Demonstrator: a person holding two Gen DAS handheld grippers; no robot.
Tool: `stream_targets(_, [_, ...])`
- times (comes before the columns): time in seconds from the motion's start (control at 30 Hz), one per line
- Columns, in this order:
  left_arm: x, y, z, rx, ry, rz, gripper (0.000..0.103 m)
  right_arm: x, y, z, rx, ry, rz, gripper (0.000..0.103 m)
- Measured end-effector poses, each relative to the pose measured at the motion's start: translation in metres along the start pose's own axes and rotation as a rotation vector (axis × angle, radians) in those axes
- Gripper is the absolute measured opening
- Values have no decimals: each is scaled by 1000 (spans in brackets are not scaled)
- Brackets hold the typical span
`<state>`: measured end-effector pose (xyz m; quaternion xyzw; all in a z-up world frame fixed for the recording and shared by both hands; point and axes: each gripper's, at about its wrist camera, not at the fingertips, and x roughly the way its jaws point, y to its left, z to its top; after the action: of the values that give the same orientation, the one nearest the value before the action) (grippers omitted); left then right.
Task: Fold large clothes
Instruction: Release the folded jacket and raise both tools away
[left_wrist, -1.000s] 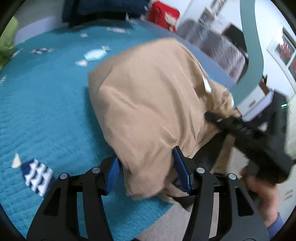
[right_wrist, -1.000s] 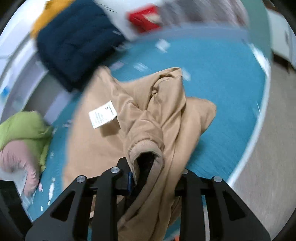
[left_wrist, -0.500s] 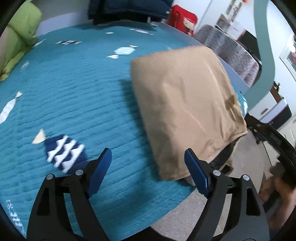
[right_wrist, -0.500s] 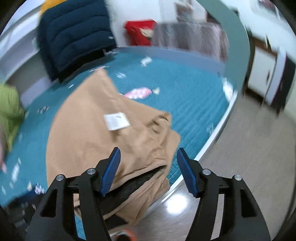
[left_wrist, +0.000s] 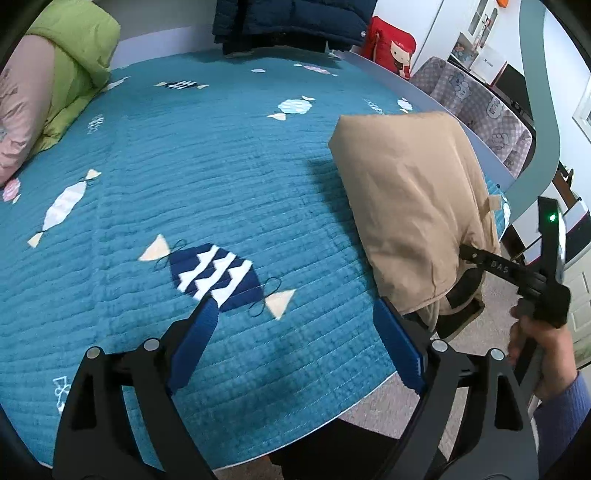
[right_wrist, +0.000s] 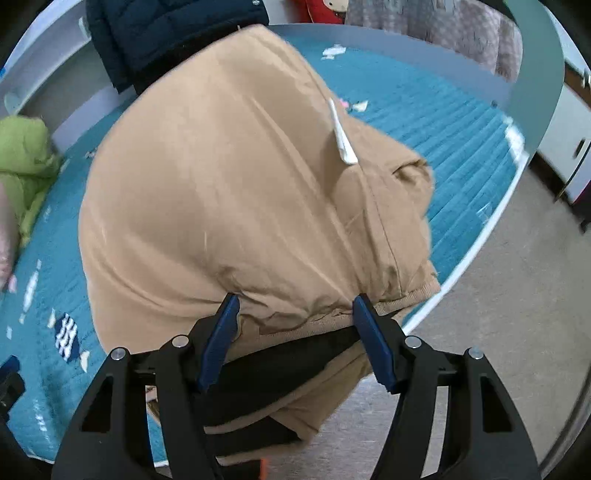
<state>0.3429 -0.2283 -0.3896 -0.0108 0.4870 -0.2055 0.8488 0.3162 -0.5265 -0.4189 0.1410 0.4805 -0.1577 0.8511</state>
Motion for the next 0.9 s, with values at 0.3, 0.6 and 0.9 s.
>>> stream_targets(0.3, [-45, -15, -7, 57, -42, -5, 91, -115, 77, -39, -176, -106, 9, 84])
stream_targets(0.6, [-134, -19, -28, 76, -182, 36, 98, -214, 120, -83, -186, -168, 11, 95])
stream_targets(0.9, [-225, -2, -49, 54, -311, 117, 98, -297, 148, -111, -204, -284, 50, 95])
